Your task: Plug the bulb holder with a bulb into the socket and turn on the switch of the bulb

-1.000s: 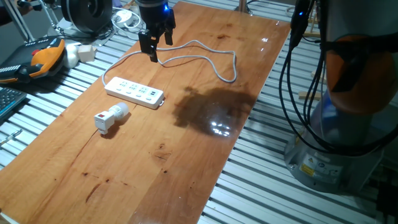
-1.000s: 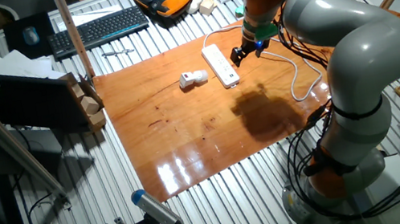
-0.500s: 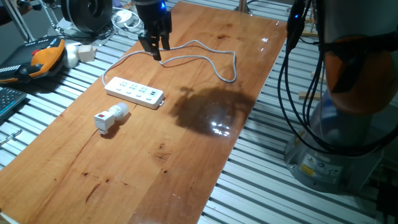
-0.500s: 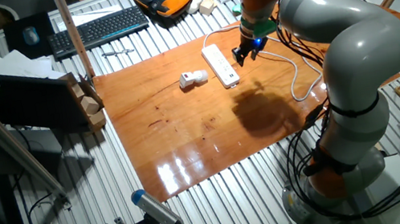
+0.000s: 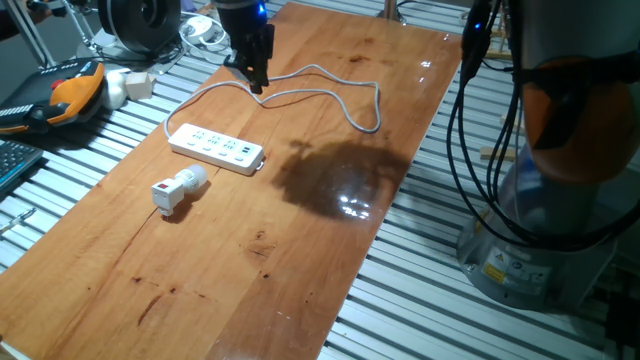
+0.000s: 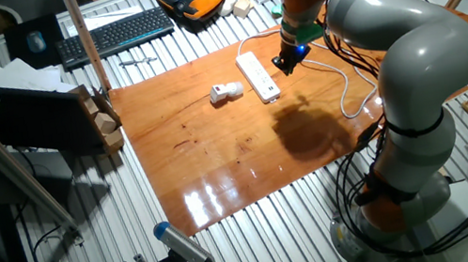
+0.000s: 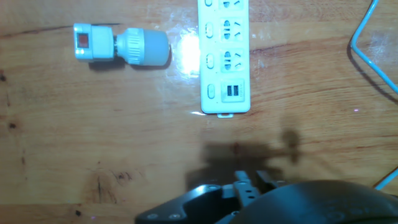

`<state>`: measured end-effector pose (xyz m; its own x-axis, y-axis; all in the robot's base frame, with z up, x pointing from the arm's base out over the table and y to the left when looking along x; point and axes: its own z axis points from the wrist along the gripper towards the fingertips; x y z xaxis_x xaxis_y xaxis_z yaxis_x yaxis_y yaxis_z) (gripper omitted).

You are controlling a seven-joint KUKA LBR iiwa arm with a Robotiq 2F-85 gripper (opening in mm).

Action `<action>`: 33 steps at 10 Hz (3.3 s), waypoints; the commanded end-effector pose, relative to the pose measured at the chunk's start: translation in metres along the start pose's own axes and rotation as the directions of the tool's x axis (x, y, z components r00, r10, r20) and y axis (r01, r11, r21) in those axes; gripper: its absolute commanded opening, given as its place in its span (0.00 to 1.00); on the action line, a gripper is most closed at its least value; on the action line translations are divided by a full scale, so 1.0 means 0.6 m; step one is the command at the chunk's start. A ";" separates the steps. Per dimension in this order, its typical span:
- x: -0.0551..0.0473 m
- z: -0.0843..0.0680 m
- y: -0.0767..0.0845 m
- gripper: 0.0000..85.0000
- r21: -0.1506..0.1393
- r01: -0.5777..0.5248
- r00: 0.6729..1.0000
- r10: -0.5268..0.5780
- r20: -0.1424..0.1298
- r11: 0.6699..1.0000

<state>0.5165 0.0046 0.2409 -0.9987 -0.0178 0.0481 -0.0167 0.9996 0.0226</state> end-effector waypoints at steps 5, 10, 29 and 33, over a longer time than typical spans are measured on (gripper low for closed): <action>-0.004 -0.002 0.002 0.00 -0.018 0.006 1.000 -0.006 -0.012 1.000; -0.011 0.002 0.011 0.00 0.000 -0.015 1.000 0.015 -0.023 1.000; -0.015 0.018 0.025 0.00 0.004 -0.329 0.944 0.329 -0.015 0.944; -0.014 0.019 0.025 0.00 0.007 -0.364 0.931 0.364 -0.014 0.932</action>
<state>0.5241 0.0198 0.2296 -0.9355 0.3469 0.0671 0.3474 0.9377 -0.0038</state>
